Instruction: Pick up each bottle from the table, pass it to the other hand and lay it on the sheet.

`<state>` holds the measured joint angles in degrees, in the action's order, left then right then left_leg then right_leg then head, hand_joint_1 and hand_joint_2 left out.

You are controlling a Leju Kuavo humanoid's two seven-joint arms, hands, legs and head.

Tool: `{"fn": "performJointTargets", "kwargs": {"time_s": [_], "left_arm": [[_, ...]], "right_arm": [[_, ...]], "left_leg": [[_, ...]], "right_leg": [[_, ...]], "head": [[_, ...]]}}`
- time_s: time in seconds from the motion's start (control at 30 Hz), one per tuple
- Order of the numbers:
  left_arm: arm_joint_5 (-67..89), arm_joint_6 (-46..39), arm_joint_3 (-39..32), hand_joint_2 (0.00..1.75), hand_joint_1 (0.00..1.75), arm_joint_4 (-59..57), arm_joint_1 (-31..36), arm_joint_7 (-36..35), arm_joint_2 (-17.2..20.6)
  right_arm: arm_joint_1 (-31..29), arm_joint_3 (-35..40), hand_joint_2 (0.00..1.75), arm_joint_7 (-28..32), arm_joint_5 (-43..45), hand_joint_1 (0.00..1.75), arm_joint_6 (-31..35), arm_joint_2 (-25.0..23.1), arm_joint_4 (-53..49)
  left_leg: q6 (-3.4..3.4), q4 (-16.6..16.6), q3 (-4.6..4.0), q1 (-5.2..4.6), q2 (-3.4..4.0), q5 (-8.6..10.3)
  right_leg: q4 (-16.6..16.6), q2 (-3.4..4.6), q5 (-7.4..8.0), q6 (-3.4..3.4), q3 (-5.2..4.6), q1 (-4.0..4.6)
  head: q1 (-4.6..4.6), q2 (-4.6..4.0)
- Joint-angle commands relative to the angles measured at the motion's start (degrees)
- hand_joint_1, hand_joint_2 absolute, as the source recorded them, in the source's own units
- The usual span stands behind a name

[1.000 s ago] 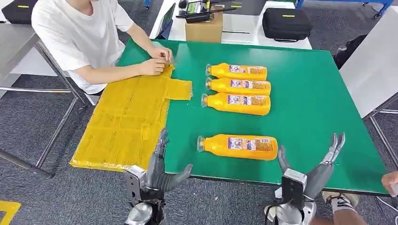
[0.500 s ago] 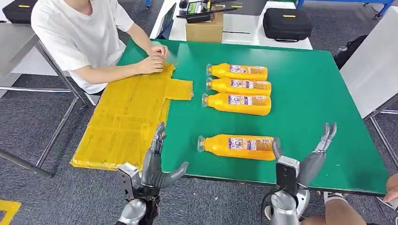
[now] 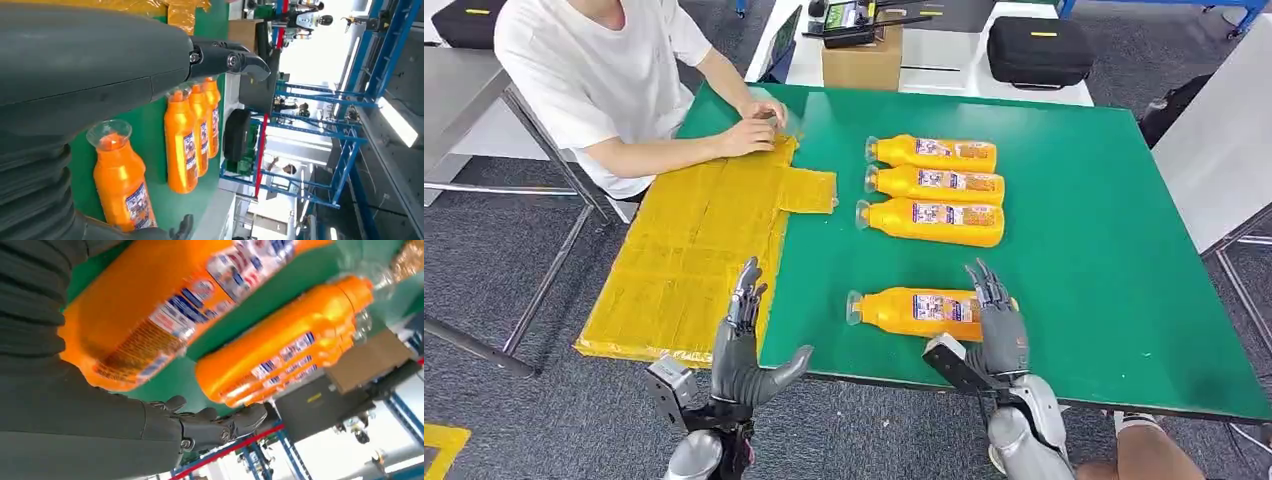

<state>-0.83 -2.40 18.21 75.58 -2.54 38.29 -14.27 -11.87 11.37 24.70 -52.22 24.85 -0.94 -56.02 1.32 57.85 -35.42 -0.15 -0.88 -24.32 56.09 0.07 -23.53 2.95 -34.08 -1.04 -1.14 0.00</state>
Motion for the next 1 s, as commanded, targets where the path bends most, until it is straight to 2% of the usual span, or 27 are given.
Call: {"fn": "performJointTargets", "kwargs": {"time_s": [0.03, 0.23, 0.47, 0.53, 0.57, 0.87, 1.0], "left_arm": [[-0.3, 0.8, -0.2, 1.75, 0.0, -0.8, 1.2, -0.2, 0.3], [0.1, 1.2, -0.4, 1.75, 0.0, 1.1, 0.4, -0.2, 0.6], [0.6, 1.6, -0.8, 1.75, 0.0, 2.2, -0.9, -0.5, 0.8], [0.7, 1.6, -1.0, 1.75, 0.0, 2.3, -1.0, -0.6, 0.8], [0.7, 1.6, -1.0, 1.75, 0.0, 2.5, -1.1, -0.6, 0.8], [0.9, 1.7, -0.9, 1.75, 0.0, 2.4, -1.0, -0.8, 0.8], [0.9, 1.7, -0.9, 1.75, 0.0, 2.5, -1.2, -0.8, 0.9]], "right_arm": [[-0.1, 4.5, 1.75, -0.5, 1.0, 0.0, -3.1, 3.3, 1.7], [1.7, 8.9, 1.75, -4.5, -1.5, 0.0, -9.3, 6.8, -2.9], [-1.0, 8.7, 1.75, -11.3, -6.4, 0.0, -8.4, 7.1, 1.7], [-2.1, 8.9, 1.75, -11.8, -7.5, 0.0, -7.9, 7.0, 2.8], [-3.0, 9.0, 1.75, -12.2, -8.1, 0.0, -7.7, 6.9, 3.7], [-6.8, 10.1, 1.75, -12.8, -10.2, 0.0, -7.3, 6.2, 7.8], [-8.1, 10.1, 1.75, -10.8, -7.3, 0.0, -8.8, 5.8, 10.0]], "left_leg": [[-0.06, 0.0, 0.16, 0.03, 0.03, -0.05], [-0.05, 0.0, 0.14, 0.02, 0.03, -0.06], [-0.11, 0.0, 0.4, 0.07, 0.17, -0.17], [-0.2, -0.1, 0.75, 0.12, 0.31, -0.32], [-0.08, 0.0, 0.28, 0.05, 0.18, -0.1], [-0.11, 0.0, 0.41, 0.07, 0.31, -0.15], [-0.06, 0.0, 0.24, 0.03, 0.15, -0.06]], "right_leg": [[0.0, -0.02, -0.05, -0.1, 0.15, 0.05], [0.0, -0.03, -0.06, -0.08, 0.13, 0.03], [-0.1, 0.06, -0.12, -0.16, 0.4, 0.09], [-0.1, 0.14, -0.23, -0.3, 0.72, 0.16], [-0.1, 0.11, -0.05, -0.13, 0.26, 0.07], [-0.1, 0.2, -0.06, -0.17, 0.38, 0.1], [0.0, 0.08, -0.03, -0.1, 0.23, 0.04]], "head": [[0.0, 0.0], [0.0, 0.0], [0.0, 0.0], [0.0, 0.0], [0.0, 0.0], [0.0, 0.0], [0.0, 0.0]]}}
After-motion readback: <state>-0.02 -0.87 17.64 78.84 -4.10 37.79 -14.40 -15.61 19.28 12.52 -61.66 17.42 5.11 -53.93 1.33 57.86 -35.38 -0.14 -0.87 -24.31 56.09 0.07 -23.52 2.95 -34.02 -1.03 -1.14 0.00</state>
